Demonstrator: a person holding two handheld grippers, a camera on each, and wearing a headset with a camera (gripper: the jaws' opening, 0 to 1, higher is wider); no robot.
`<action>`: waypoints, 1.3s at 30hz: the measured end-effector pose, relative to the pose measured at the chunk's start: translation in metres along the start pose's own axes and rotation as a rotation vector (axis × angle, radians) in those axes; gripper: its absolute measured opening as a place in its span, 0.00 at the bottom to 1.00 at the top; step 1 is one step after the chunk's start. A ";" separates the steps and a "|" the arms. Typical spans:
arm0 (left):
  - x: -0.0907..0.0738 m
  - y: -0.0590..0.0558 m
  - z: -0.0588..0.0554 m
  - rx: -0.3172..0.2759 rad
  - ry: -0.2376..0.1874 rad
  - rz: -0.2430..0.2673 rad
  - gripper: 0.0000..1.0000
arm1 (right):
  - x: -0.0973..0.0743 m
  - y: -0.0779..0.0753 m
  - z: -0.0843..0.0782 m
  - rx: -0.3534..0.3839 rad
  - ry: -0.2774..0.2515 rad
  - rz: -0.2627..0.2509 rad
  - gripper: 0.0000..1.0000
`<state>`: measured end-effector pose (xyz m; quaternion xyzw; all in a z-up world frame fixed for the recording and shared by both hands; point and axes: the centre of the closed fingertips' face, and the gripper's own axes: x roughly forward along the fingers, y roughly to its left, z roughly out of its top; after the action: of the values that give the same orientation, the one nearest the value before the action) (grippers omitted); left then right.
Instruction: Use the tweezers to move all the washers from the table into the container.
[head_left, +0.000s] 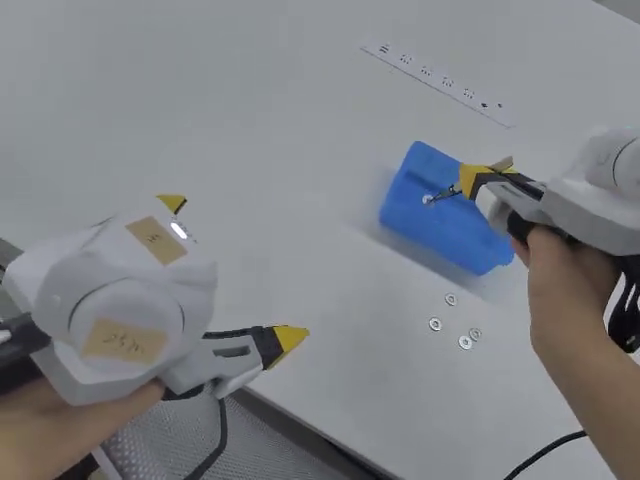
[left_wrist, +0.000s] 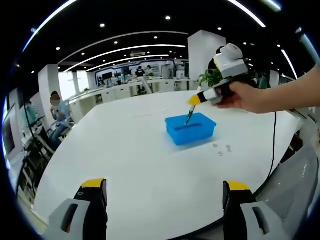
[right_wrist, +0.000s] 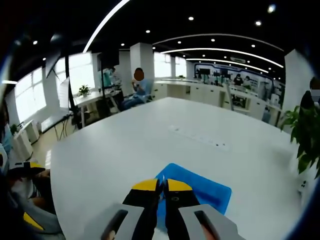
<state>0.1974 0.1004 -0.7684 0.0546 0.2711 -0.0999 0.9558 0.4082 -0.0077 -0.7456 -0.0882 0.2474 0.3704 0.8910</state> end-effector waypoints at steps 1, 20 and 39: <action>0.000 0.000 0.000 -0.003 -0.003 0.000 0.99 | 0.007 -0.001 -0.001 -0.009 0.006 -0.004 0.00; -0.002 0.006 -0.002 -0.011 0.000 0.027 0.97 | 0.056 0.004 -0.030 0.015 0.093 0.000 0.01; -0.002 0.010 -0.002 0.012 0.011 0.031 0.97 | 0.046 0.003 -0.026 0.015 0.084 -0.002 0.02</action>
<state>0.1970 0.1110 -0.7687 0.0651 0.2748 -0.0862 0.9554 0.4236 0.0140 -0.7914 -0.0970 0.2873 0.3638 0.8808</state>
